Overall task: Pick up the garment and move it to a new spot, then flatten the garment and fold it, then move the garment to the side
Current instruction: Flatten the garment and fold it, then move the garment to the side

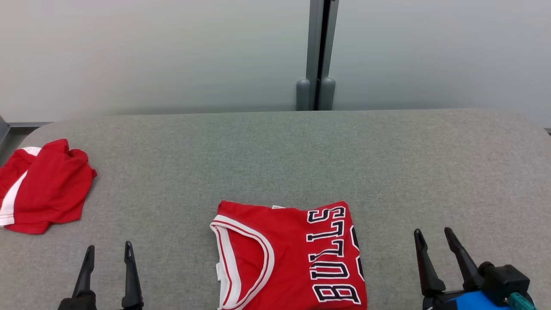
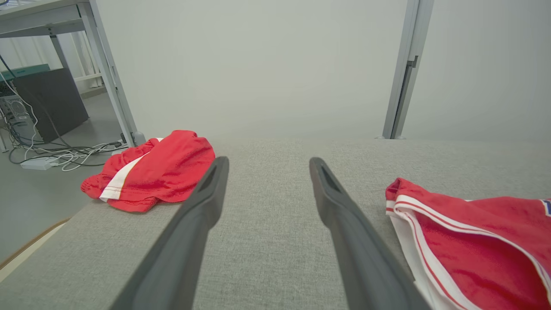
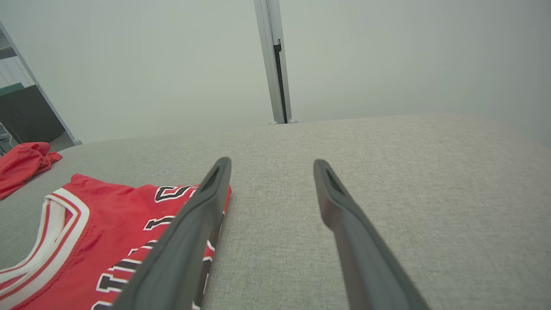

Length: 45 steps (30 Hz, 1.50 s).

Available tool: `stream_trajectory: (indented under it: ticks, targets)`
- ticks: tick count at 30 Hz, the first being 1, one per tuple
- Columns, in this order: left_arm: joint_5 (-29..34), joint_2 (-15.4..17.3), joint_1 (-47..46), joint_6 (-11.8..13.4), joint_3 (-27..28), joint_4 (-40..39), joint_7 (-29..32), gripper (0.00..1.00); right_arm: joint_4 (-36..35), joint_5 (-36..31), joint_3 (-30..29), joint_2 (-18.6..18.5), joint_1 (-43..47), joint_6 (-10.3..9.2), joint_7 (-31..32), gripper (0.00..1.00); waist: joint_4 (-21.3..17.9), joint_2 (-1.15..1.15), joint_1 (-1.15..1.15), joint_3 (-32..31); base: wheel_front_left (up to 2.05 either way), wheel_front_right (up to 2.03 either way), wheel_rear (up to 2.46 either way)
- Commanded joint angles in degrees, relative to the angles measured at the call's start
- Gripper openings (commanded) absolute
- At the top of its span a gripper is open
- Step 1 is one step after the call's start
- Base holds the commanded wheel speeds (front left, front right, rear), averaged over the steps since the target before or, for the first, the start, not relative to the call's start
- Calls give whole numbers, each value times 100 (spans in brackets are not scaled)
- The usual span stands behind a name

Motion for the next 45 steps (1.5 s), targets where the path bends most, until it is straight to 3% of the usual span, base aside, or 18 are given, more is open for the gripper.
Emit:
stream_trajectory:
  ticks: [1,17,45]
  targets:
    - [13,28,-80,-26,29,5,-28,100,21,-48,-16,29,78,1,-30,100,11,0,0,-12,0,0,0]
    - [-24,269,-579,-141,-140,669,55,100,263,-548,-97,88,-213,1,127,100,157,0,0,-154,0,0,0]
    - [-280,388,-952,-106,-293,799,324,100,319,-467,-136,90,-413,1,337,100,122,0,0,-19,0,0,0]
